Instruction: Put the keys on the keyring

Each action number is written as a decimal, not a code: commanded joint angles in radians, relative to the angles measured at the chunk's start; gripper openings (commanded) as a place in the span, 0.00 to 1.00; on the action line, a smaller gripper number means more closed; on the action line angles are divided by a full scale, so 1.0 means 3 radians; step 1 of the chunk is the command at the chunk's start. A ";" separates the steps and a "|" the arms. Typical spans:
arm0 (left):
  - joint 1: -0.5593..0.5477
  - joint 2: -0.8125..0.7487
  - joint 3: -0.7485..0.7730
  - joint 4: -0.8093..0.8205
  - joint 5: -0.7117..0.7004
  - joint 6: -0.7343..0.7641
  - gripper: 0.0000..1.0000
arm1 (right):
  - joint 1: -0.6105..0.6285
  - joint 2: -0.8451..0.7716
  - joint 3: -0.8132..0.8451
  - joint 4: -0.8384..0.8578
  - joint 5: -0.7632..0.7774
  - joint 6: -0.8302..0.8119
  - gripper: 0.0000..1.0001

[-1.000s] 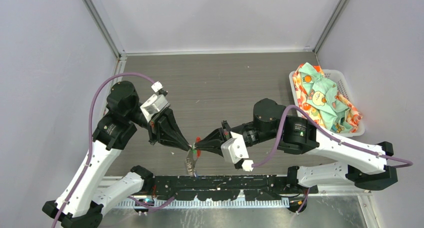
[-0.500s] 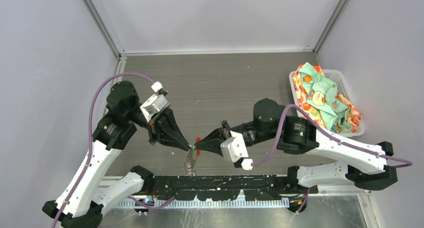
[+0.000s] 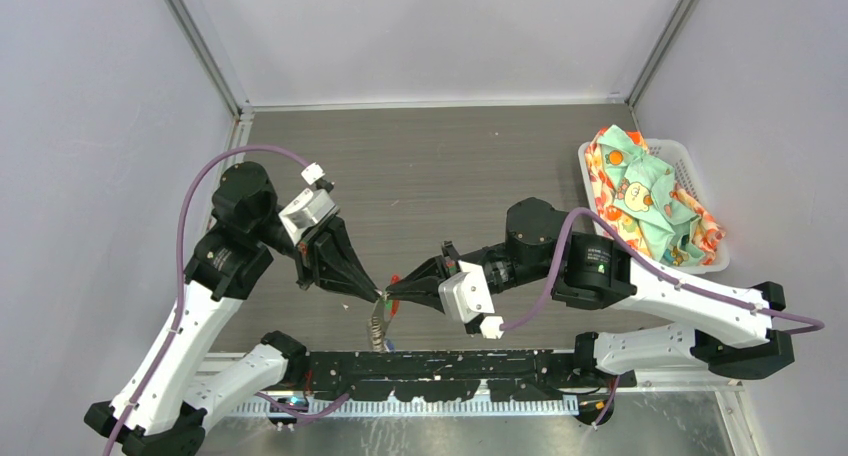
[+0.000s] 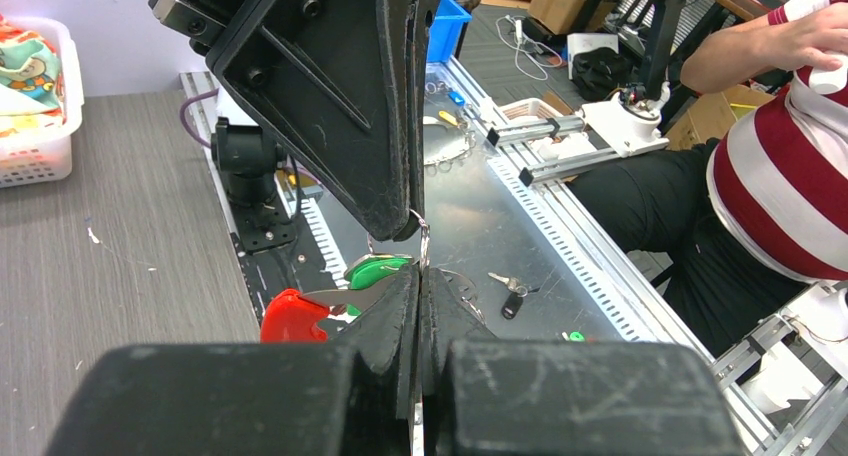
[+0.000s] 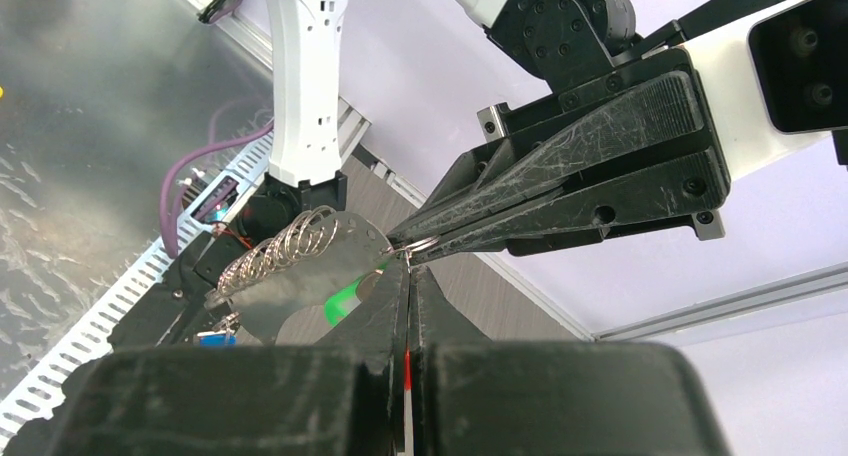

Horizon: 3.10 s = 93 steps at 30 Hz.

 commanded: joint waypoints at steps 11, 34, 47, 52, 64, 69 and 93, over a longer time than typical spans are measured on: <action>-0.0006 0.0002 0.0043 0.0114 0.0379 -0.0060 0.00 | 0.0046 0.0000 0.0005 0.0684 0.0339 0.0042 0.01; -0.0003 -0.0025 0.0047 0.0114 0.0404 -0.0056 0.00 | 0.0087 -0.0155 -0.0129 0.0468 0.0572 -0.0001 0.01; -0.0006 0.0017 0.0067 0.0096 0.0427 -0.0025 0.00 | 0.0087 -0.0417 -0.0310 0.0215 0.0301 -0.0097 0.01; -0.0006 0.0017 0.0056 0.0098 0.0435 -0.0019 0.00 | 0.0086 -0.0358 -0.0221 0.0051 0.0169 -0.0144 0.01; -0.0006 -0.0011 0.0028 0.0098 0.0448 -0.0019 0.00 | 0.0092 -0.0251 -0.0155 0.0215 0.0126 -0.0107 0.01; -0.0006 -0.0006 0.0037 0.0096 0.0450 -0.0029 0.00 | 0.0090 -0.0254 -0.0181 0.0363 0.0195 -0.0080 0.01; -0.0006 0.0025 0.0033 0.0103 0.0450 -0.0055 0.00 | 0.0092 -0.0177 -0.0101 0.0438 0.0124 -0.0075 0.01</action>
